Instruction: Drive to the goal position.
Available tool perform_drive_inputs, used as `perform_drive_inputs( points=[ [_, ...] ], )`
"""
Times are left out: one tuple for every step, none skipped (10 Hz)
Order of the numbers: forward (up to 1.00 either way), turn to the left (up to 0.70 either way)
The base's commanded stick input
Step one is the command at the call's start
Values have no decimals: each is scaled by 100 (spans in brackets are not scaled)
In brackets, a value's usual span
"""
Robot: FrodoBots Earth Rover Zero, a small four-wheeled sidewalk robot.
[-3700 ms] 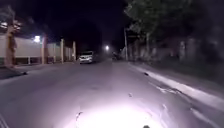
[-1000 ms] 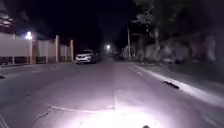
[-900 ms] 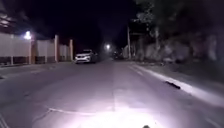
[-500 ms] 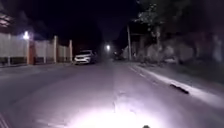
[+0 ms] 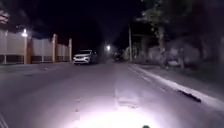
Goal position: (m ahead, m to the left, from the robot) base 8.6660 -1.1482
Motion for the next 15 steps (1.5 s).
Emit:
perform_drive_inputs(
  points=[
    [70,0],
    [70,0],
    [70,0],
    [70,0],
    [70,0],
    [70,0],
    [70,0],
    [70,0],
    [70,0],
    [70,0],
    [70,0],
    [70,0],
    [70,0],
    [70,0],
    [70,0]
  ],
)
